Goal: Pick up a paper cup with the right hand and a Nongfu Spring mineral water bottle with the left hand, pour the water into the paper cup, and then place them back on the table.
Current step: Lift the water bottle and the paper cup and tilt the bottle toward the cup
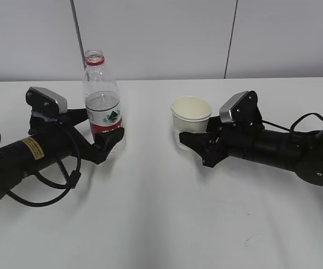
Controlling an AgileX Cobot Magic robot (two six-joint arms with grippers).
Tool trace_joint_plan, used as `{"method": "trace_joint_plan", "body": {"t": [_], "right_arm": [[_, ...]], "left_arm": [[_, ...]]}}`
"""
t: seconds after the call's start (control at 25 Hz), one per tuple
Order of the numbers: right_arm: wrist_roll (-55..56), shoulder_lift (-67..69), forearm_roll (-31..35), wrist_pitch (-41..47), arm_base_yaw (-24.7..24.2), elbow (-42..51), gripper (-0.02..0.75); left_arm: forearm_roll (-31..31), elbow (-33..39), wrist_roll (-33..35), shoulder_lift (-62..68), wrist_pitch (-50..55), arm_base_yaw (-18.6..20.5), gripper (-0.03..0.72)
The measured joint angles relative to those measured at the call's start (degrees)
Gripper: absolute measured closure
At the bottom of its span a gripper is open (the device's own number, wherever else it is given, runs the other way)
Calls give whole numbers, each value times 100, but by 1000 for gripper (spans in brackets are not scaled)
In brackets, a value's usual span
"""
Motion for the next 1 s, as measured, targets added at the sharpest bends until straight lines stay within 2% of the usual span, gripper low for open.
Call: {"method": "trace_joint_plan", "body": {"t": [0.64, 0.84, 1.0], "right_arm": [[0, 0, -49, -400, 0, 0, 289], [0, 0, -73, -463, 0, 0, 289], [0, 0, -80, -466, 0, 0, 289]], "left_arm": [[25, -385, -18, 358, 6, -6, 46], [-101, -428, -25, 358, 6, -164, 99], [-130, -571, -30, 358, 6, -295, 109]]}}
